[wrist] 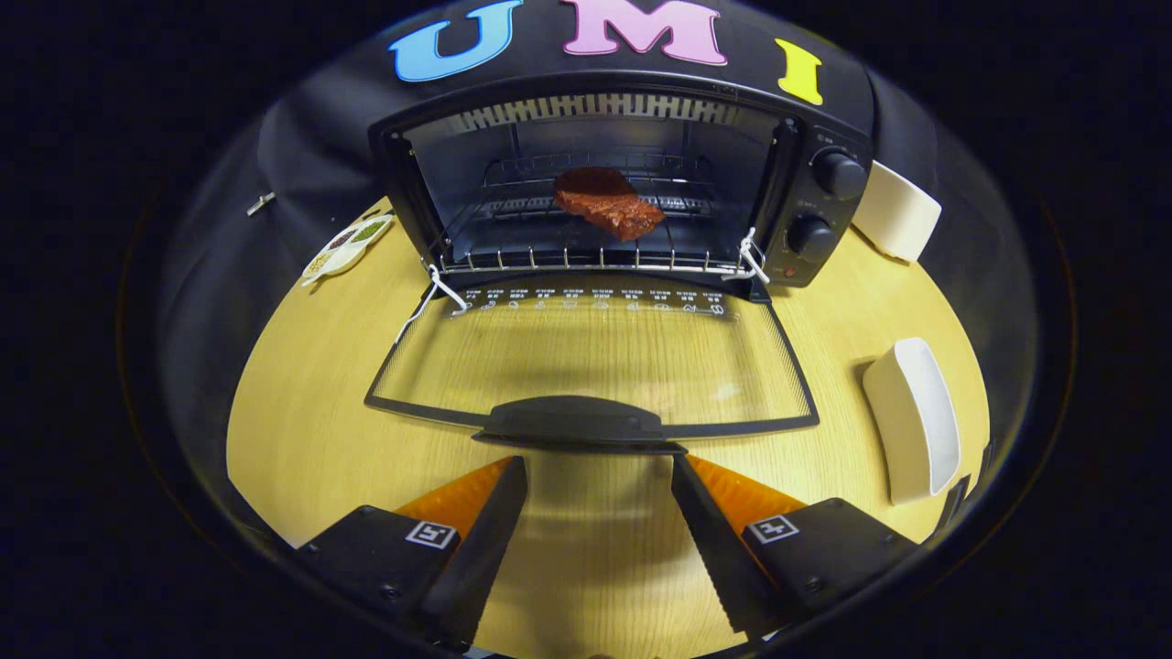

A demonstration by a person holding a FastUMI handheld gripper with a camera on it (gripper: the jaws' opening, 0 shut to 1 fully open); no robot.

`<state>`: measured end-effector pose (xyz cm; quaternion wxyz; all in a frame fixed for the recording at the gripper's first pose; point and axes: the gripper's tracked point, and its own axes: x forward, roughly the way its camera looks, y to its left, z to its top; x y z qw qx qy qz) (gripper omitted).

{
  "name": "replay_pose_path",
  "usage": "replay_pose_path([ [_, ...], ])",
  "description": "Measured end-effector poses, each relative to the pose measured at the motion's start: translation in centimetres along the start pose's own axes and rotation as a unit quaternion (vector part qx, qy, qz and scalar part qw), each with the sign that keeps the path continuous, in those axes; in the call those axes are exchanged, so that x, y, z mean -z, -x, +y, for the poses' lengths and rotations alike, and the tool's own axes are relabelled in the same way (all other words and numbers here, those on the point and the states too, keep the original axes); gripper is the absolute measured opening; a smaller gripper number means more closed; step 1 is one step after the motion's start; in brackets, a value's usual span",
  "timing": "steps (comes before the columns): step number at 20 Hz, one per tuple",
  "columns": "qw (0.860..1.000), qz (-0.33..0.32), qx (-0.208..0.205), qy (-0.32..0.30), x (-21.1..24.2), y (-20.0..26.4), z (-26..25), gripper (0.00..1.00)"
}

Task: Open the toaster oven, put the food inside, and close the toaster oven door.

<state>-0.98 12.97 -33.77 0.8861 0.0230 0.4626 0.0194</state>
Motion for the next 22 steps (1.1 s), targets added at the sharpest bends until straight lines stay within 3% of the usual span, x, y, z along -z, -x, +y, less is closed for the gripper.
replay_pose_path([
  [11, 0.998, -0.053, -0.021, 0.017, -2.4, 3.5, 0.4, 0.99],
  [17, 0.994, -0.109, -0.03, 0.008, -7.8, 6.2, 0.7, 0.99],
  [22, 0.983, -0.176, -0.026, 0.049, -15.1, 7.1, 0.8, 0.98],
])
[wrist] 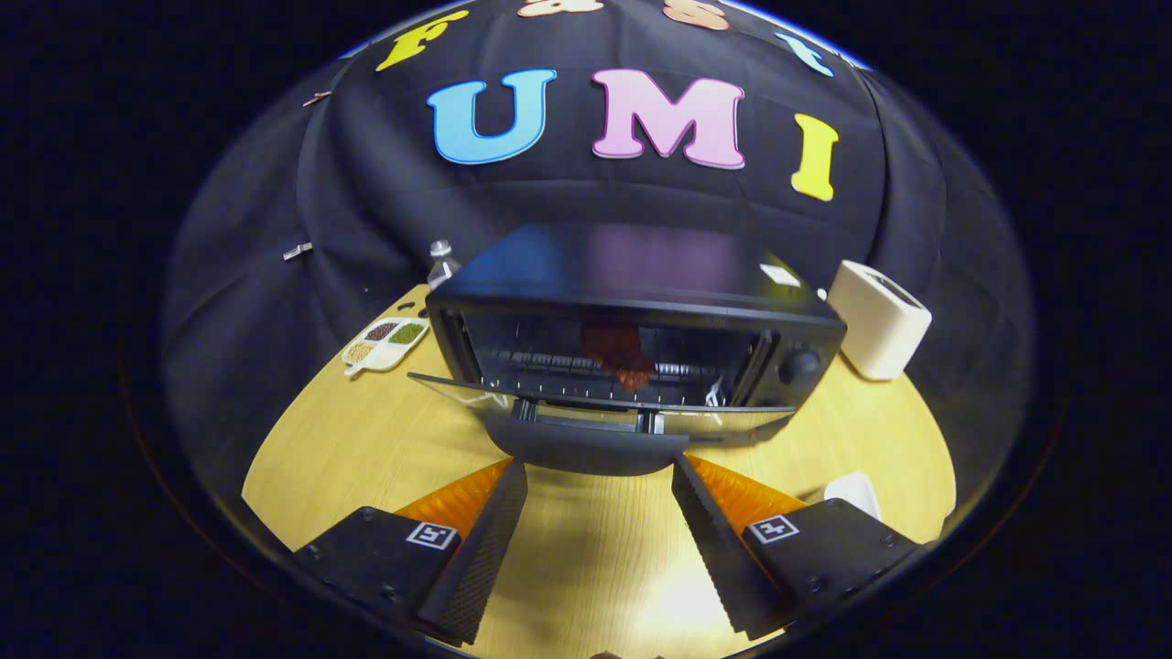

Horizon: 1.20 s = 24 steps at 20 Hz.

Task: Open the toaster oven, put the food inside, and close the toaster oven door.

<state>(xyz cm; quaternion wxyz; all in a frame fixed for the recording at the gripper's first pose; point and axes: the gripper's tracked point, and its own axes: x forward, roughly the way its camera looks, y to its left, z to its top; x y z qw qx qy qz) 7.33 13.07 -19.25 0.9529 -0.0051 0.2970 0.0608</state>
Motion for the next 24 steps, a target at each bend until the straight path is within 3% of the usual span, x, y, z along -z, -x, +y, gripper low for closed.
replay_pose_path([
  [4, 0.997, -0.072, 0.001, -0.005, -8.3, 0.2, -0.8, 1.0],
  [6, 0.993, -0.116, 0.005, -0.004, -12.3, 2.4, -1.4, 1.0],
  [14, 0.974, -0.226, 0.027, 0.003, -21.0, 13.2, -4.7, 1.0],
  [21, 0.962, -0.269, 0.037, 0.002, -21.7, 20.4, -8.9, 1.0],
  [24, 0.959, -0.284, 0.019, 0.003, -20.9, 23.3, -9.5, 1.0],
])
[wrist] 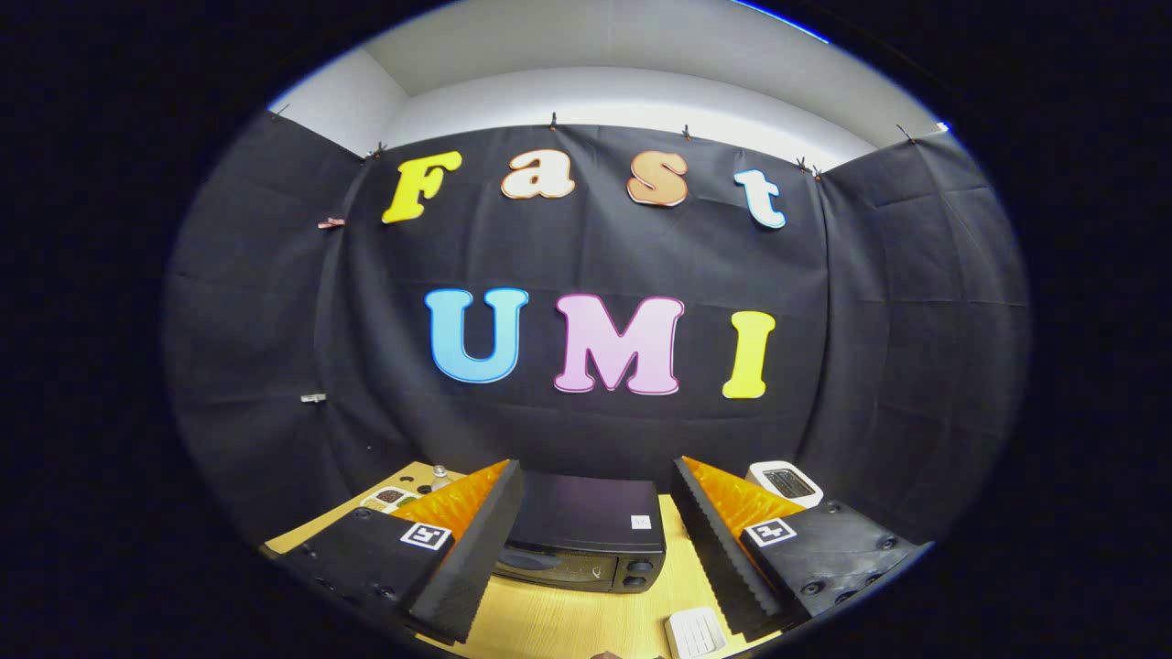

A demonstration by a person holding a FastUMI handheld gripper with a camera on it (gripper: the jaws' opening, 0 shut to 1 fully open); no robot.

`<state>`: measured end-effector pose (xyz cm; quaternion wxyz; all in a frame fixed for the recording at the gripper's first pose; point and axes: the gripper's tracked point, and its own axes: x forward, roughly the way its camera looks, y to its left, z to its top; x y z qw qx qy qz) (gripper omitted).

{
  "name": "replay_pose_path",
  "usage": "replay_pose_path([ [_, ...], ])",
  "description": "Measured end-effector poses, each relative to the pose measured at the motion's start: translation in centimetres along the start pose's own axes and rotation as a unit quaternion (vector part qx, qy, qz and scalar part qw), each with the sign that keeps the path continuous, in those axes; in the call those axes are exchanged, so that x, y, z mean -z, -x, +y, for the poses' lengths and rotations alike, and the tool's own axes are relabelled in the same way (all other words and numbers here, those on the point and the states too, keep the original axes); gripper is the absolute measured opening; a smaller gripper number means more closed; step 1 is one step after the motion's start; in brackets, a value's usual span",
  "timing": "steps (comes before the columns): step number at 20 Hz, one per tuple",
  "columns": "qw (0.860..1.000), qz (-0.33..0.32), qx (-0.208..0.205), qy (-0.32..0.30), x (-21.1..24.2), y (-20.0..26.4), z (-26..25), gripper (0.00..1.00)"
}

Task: Open the toaster oven, put the food inside, and close the toaster oven door.

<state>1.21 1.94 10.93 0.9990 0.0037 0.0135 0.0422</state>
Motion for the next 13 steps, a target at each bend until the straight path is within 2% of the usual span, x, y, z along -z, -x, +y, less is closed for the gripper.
replay_pose_path([
  [3, 0.999, 0.013, -0.023, -0.025, 1.2, 2.0, -0.9, 1.0],
  [8, 0.998, 0.026, -0.039, -0.048, 2.5, 5.0, -3.9, 0.99],
  [13, 0.997, 0.021, -0.04, -0.069, 3.5, 7.9, -7.0, 0.98],
])
